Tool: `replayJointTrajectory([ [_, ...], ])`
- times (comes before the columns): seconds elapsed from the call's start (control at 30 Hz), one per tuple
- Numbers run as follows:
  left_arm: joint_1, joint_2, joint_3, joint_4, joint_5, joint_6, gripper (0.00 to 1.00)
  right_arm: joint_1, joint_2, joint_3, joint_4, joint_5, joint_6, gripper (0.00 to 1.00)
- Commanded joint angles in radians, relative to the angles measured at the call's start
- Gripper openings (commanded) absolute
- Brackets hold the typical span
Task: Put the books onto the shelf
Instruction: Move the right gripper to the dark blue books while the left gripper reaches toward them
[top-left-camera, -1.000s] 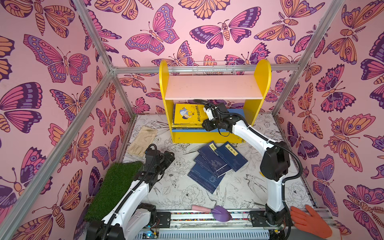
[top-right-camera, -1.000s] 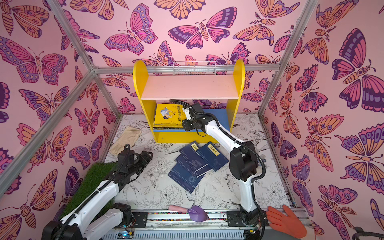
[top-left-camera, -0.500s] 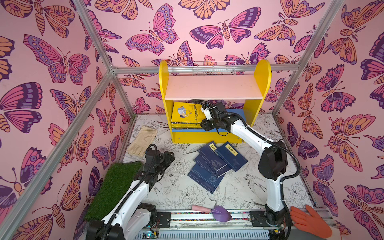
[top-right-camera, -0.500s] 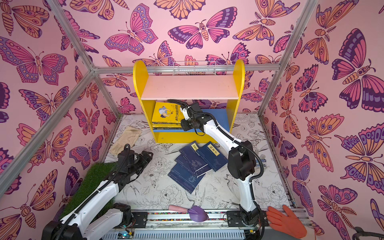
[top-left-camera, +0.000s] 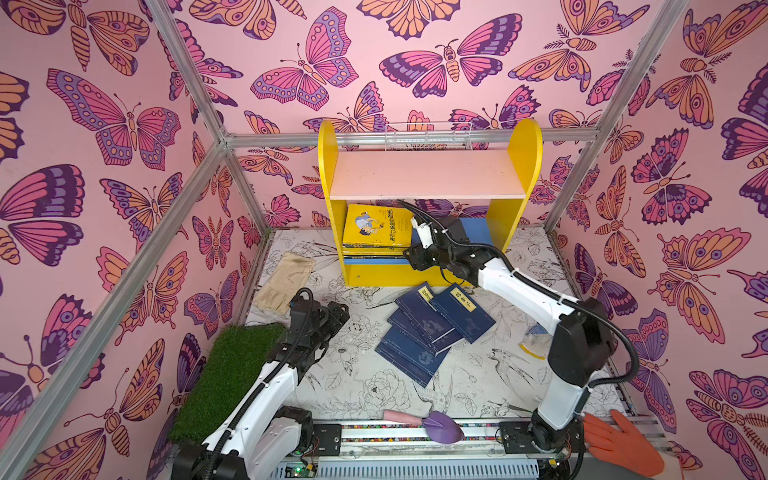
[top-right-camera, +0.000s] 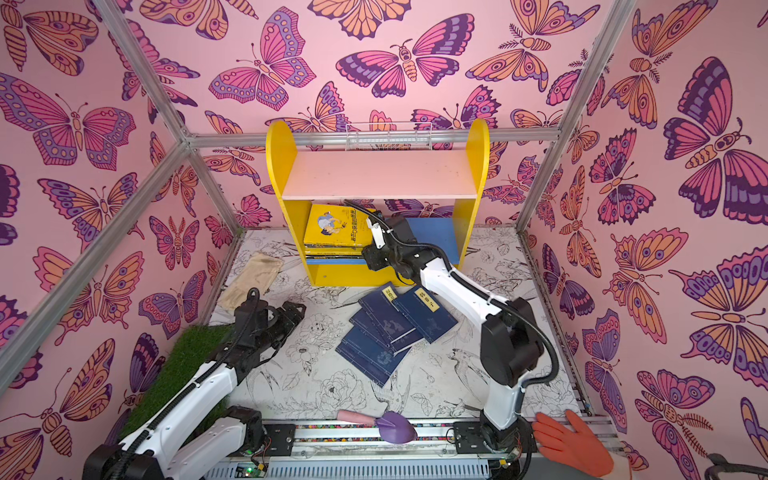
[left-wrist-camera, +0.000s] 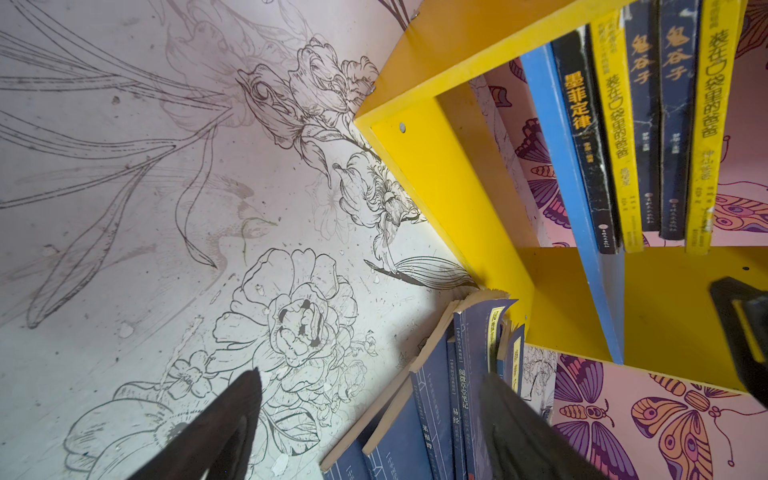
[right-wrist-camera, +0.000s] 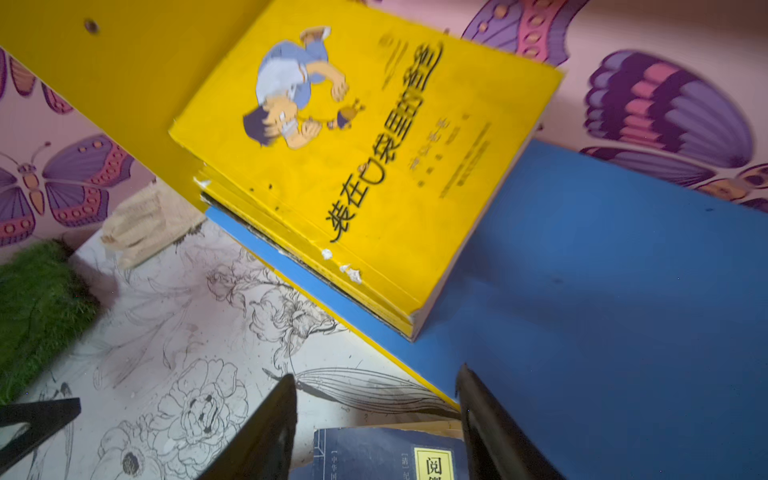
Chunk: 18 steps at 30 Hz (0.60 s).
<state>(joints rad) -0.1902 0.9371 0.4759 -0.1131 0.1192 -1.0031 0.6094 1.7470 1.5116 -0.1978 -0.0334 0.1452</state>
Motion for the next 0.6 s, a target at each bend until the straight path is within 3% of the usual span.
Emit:
replayJointTrajectory([
  [0.0, 0.001, 0.011, 0.002, -0.024, 0.003, 0.033, 0.84, -0.009, -0.098, -0.095, 0.102, 0.074, 0.038, 0.61],
  [0.33, -0.022, 0.077, 0.034, -0.017, 0.01, 0.071, 0.84, -0.084, -0.263, -0.41, 0.16, 0.084, 0.3, 0.61],
  [0.4, -0.038, 0.092, 0.046, -0.017, 0.01, 0.093, 0.84, -0.102, -0.277, -0.454, 0.133, 0.138, 0.398, 0.61],
  [0.57, -0.11, 0.168, 0.095, -0.017, 0.011, 0.176, 0.84, -0.193, -0.354, -0.654, 0.119, 0.151, 0.698, 0.61],
])
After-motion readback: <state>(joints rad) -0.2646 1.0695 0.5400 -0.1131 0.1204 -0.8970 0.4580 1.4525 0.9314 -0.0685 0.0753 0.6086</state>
